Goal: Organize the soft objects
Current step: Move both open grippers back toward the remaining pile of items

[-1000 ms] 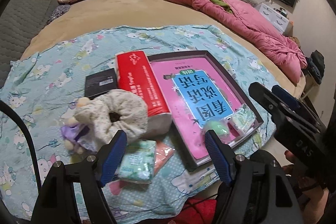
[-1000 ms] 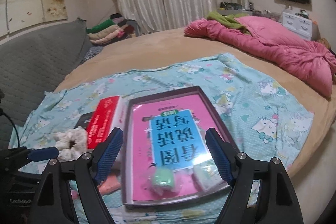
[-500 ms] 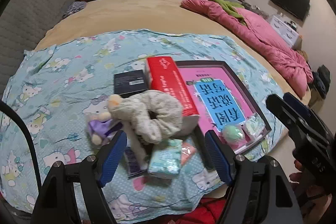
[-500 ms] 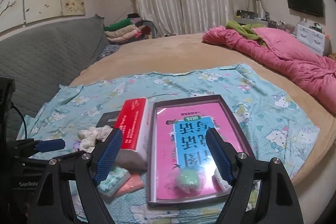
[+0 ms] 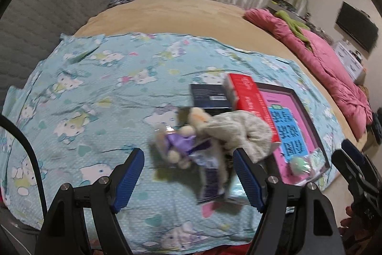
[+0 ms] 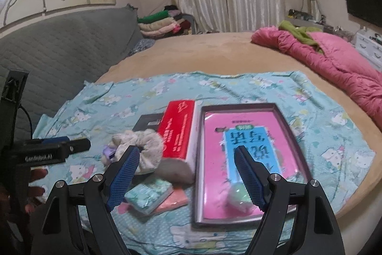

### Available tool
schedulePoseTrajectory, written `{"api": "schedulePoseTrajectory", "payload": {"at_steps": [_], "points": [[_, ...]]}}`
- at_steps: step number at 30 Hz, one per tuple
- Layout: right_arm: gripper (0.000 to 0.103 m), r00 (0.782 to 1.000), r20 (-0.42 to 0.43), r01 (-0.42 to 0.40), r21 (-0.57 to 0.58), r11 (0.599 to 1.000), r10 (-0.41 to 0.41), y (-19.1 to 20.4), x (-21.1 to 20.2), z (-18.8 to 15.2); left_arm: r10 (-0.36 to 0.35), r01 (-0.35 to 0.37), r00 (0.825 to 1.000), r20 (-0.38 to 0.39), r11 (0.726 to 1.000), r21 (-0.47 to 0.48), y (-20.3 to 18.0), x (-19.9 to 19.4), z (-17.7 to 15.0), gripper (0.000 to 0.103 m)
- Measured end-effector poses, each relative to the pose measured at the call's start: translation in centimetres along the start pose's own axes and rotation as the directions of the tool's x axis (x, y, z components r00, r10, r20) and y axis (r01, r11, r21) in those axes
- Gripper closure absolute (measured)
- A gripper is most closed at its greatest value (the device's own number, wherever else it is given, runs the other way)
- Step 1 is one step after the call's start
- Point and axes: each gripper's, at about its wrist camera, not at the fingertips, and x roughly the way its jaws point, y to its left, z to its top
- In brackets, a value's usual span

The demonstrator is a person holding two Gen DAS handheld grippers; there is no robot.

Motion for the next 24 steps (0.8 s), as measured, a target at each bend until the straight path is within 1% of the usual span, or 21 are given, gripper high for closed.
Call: {"api": "schedulePoseTrajectory", "payload": {"at_steps": [7, 12, 14, 17, 20, 24], "points": [[0.02, 0.997, -0.069, -0.04, -0.022, 0.999, 0.039, 1.6, 1.9, -1.3, 0.02, -0.021, 1.0, -0.013, 0.997, -0.07, 3.6, 0.8, -0.5, 0.027], [0.02, 0.99, -0.123, -0.068, -0.045, 0.997, 0.062, 2.9, 3.4, -2.6, 0.003, -0.006, 1.0, -0.029, 0.997, -0.077, 4.0, 1.8, -1.0, 0.027], [0.02, 0.987, -0.149, -0.077, -0.059, 0.995, 0.068, 3.5, 4.1, -3.2, -0.015, 0.013, 0.999, -0.033, 0.997, -0.076, 3.6, 2.0, -1.0, 0.027], [0.02, 0.982, -0.173, -0.089, -0.09, 0.992, 0.073, 4.5, 5.1, -4.1, -0.063, 0.061, 0.997, -0.037, 0.997, -0.057, 2.3, 2.6, -0.6, 0.027], [0.02, 0.975, -0.201, -0.113, -0.086, 0.99, 0.094, 5.1, 6.4, -4.8, -0.118, 0.116, 0.992, -0.054, 0.992, -0.04, 0.5, 3.4, 0.1, 0.027], [0.02, 0.967, -0.236, -0.119, -0.073, 0.99, 0.098, 5.4, 8.1, -5.6, -0.156, 0.156, 0.984, -0.083, 0.988, -0.004, -2.1, 4.9, 1.1, 0.027]]}}
